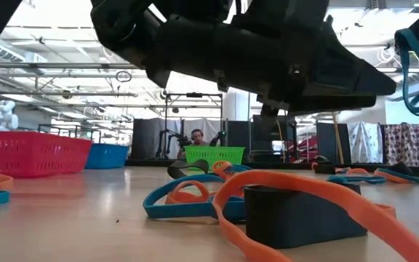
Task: Sort rubber bands into baskets
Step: Put the blue rubber band into the blue bin
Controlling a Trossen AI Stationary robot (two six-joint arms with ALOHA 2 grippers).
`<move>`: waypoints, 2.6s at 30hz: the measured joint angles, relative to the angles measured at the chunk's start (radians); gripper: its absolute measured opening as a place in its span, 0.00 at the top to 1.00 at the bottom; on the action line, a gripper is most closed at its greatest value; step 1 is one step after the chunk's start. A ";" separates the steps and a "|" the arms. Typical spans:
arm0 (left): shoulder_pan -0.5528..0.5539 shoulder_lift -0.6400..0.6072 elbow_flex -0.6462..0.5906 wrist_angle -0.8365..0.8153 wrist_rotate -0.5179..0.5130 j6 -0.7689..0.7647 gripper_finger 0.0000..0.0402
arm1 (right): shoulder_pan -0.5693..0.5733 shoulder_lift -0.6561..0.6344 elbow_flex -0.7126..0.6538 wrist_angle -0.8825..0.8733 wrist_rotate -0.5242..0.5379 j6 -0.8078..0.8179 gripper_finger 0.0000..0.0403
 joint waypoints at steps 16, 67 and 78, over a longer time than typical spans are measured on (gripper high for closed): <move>0.007 0.000 0.009 0.010 -0.013 0.032 0.66 | 0.000 0.042 0.000 0.016 0.001 0.003 1.00; 0.039 -0.001 0.013 0.051 0.047 0.032 0.99 | -0.033 0.041 0.000 -0.023 -0.175 0.050 1.00; 0.040 -0.119 0.031 -0.166 0.042 0.143 1.00 | -0.010 0.142 0.001 -0.003 -0.295 0.113 1.00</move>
